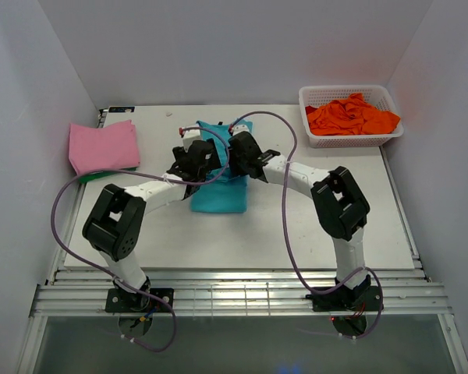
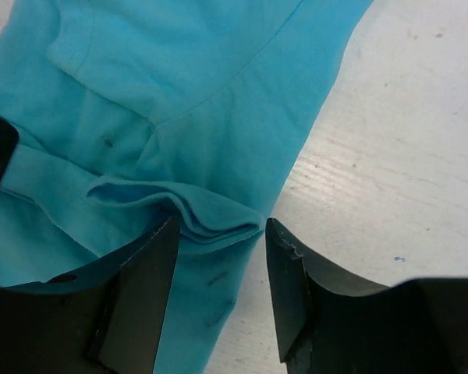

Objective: Fold and stack the t-shirts
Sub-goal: Fold the tshirt

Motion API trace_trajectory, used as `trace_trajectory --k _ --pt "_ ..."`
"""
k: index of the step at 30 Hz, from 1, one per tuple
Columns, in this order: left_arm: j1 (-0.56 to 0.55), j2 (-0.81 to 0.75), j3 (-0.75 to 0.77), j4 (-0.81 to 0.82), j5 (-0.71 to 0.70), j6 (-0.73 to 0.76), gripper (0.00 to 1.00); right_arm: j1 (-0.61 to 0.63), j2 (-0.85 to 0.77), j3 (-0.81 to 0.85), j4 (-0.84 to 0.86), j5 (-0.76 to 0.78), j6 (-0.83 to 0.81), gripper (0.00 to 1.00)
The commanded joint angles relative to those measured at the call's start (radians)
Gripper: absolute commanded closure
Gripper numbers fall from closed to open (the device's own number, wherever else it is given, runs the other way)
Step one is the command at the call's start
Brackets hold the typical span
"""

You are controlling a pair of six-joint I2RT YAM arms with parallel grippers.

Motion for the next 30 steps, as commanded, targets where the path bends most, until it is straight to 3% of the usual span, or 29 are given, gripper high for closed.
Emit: trace_trajectory --k 1,6,8,9,10,12,13,21,30 --pt "0.005 -0.094 0.126 0.039 -0.117 0.100 0.07 -0.008 -0.113 0.050 0.061 0.021 -0.066 0.45" --pt "0.002 -0.243 0.078 0.016 -0.031 0.017 0.08 -0.005 -0.245 -0.071 0.113 -0.063 -0.041 0.47" --pt "-0.023 -0.283 -0.021 0.018 0.035 -0.058 0.36 -0.006 -0.268 -0.130 0.127 -0.106 -0.024 0.56" --pt "-0.032 -0.298 -0.057 0.024 0.056 -0.081 0.58 -0.006 -0.278 -0.146 0.130 -0.155 -0.016 0.63" --pt "-0.043 -0.318 -0.088 0.033 0.072 -0.101 1.00 -0.006 -0.279 -0.155 0.133 -0.186 -0.008 0.78" --pt "-0.066 -0.320 -0.166 0.054 0.133 -0.147 1.00 -0.006 -0.269 -0.187 0.160 -0.266 -0.004 0.91" --pt "-0.072 -0.314 -0.188 0.067 0.155 -0.156 1.00 -0.006 -0.262 -0.190 0.165 -0.283 0.007 0.92" --pt "-0.113 -0.266 -0.334 0.189 0.262 -0.222 1.00 -0.006 -0.148 -0.164 0.187 -0.473 0.042 0.92" --pt "-0.124 -0.232 -0.369 0.217 0.245 -0.231 1.00 -0.006 -0.073 -0.135 0.187 -0.515 0.067 0.92"
